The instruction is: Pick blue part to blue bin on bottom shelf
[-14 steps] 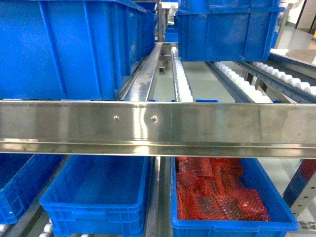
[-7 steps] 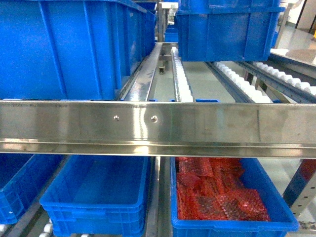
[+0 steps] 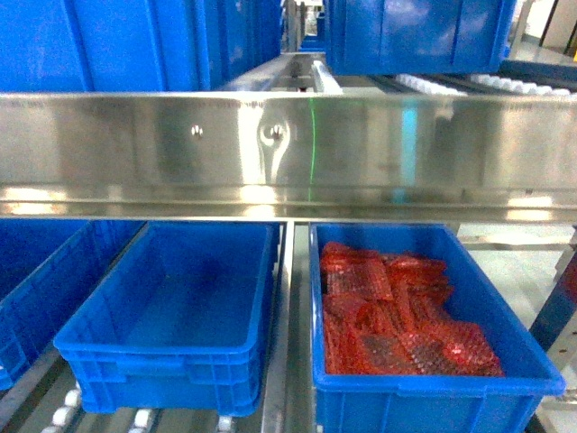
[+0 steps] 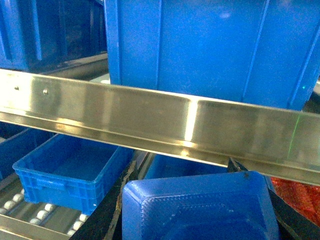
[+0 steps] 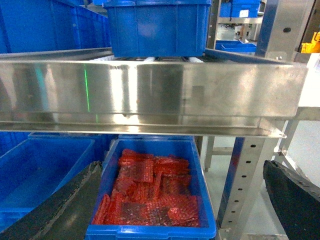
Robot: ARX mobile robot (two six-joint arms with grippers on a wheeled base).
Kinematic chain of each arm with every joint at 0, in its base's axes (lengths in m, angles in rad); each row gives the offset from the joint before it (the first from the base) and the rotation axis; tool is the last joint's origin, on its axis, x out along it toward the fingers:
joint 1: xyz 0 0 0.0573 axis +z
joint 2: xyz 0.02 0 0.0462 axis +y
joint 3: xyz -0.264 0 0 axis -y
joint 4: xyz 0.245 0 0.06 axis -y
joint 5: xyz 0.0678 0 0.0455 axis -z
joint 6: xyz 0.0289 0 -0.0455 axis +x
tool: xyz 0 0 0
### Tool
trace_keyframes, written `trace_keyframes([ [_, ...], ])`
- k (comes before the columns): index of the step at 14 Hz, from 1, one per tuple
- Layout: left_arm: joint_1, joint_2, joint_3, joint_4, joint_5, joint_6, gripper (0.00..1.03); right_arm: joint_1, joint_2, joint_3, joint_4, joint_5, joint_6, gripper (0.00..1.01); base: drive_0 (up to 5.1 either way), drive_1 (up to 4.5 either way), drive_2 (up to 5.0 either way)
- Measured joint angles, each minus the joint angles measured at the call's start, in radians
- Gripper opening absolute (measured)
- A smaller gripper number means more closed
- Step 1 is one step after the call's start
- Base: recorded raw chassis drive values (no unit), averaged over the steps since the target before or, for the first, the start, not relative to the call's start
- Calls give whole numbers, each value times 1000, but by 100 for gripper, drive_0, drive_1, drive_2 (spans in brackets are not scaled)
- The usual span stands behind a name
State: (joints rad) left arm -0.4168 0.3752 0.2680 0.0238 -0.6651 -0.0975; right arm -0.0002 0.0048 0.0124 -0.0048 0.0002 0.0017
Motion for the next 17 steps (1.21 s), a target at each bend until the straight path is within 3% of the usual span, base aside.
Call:
trace_keyframes([
  [17, 0, 0, -1, -3, 0, 0, 44, 0, 0, 0, -3, 0, 0, 98, 0, 0, 0],
])
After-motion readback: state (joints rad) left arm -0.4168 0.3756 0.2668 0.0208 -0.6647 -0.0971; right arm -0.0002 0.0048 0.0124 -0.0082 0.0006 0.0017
